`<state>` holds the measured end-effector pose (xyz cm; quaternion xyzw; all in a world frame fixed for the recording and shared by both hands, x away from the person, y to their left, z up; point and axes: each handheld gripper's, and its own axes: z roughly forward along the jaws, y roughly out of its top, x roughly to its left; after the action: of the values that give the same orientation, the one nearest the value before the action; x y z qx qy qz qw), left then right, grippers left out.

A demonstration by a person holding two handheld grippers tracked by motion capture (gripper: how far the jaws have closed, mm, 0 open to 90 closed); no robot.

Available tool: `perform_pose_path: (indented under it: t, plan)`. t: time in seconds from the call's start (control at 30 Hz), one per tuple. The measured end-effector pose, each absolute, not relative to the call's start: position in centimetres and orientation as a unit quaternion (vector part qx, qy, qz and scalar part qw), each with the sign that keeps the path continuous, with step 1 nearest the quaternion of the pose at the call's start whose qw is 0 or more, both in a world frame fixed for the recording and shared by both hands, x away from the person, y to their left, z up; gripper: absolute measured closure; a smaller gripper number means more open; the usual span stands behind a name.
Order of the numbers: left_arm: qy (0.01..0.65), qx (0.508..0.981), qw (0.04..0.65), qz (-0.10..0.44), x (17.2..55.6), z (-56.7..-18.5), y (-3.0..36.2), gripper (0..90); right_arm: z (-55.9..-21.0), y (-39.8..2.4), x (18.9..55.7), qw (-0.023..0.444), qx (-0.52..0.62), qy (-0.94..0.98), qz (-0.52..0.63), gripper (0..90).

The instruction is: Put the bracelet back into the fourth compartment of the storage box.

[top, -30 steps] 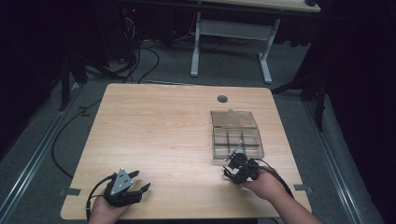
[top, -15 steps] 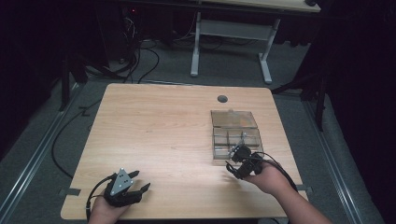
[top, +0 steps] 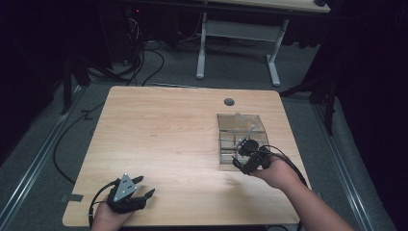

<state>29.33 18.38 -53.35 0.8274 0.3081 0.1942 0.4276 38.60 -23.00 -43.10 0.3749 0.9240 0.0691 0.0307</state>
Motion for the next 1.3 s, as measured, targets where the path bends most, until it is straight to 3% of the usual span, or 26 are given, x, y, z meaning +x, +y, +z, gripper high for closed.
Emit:
perform_pose_path:
  t: [0.6, 1.3]
  plan:
    - [0.307, 0.828, 0.427, 0.193, 29.4, -53.4, 18.4, 36.9, -42.5, -21.2, 42.4, 0.023, 0.402, 0.914, 0.052, 74.0]
    - [0.306, 0.828, 0.429, 0.191, 29.4, -53.4, 18.4, 36.9, -45.7, -19.9, 46.0, 0.01, 0.4, 0.916, 0.026, 74.3]
